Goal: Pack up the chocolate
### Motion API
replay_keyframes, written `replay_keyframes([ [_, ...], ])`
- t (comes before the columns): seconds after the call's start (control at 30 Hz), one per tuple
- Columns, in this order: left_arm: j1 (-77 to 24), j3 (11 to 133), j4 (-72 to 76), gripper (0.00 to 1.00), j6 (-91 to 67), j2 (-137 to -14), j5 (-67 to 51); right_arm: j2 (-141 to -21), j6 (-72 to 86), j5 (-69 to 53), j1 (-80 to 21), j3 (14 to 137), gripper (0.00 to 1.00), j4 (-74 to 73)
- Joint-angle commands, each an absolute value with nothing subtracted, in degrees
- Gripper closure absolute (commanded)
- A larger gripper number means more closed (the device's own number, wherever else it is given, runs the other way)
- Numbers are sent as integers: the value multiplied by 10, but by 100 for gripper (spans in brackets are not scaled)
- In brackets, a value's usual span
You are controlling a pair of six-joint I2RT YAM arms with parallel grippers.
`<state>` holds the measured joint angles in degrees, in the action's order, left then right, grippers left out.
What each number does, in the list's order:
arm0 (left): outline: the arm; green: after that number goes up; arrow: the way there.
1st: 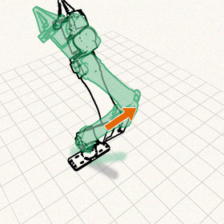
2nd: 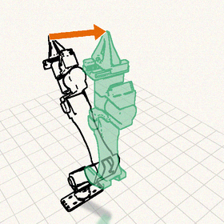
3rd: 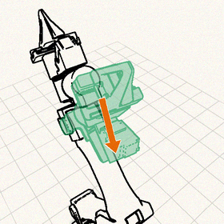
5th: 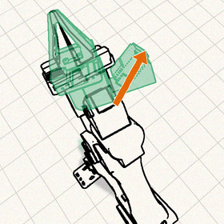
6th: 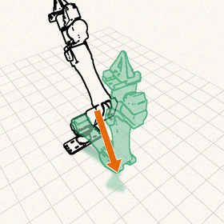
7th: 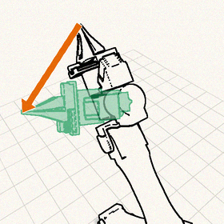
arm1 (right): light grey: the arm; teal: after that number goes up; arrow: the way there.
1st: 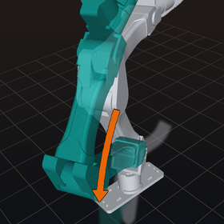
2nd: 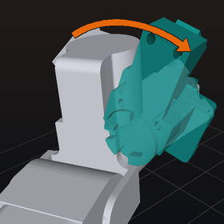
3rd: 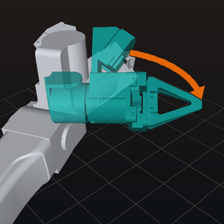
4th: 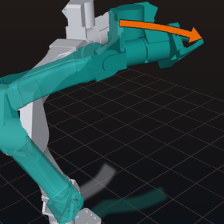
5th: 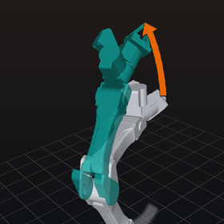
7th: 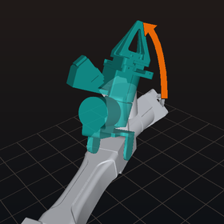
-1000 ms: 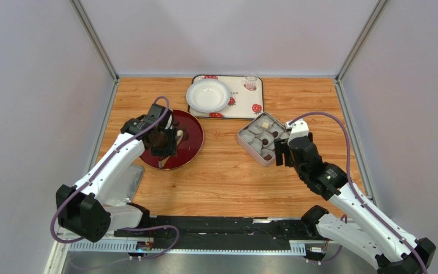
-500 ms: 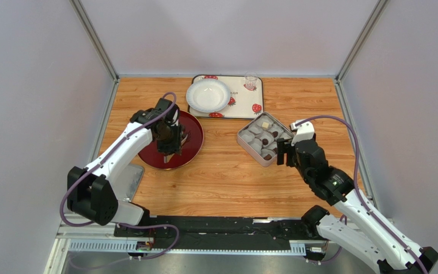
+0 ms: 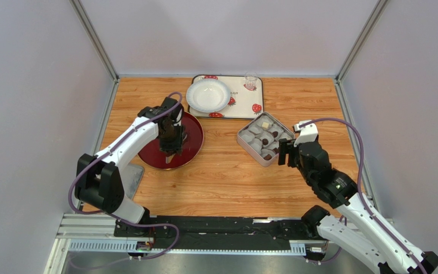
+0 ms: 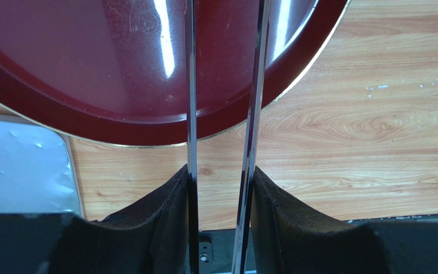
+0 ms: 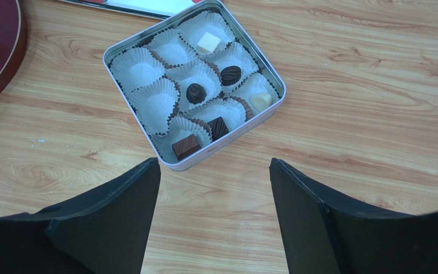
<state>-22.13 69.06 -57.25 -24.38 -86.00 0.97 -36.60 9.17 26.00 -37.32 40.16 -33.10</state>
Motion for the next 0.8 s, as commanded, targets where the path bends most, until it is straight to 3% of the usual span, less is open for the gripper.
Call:
replay_keyframes([
  [0.0,-219,713,-562,54,-236,-867,25,-353,98,266,-374,402,25,-298],
  [0.17,-219,720,-564,61,-233,-877,12,-348,98,266,-374,403,26,-300],
  [0.3,-220,721,-569,76,-234,-865,4,-334,98,274,-374,402,26,-298],
  [0.77,-257,800,-582,76,-225,-835,-33,-297,104,279,-375,403,26,-293],
])
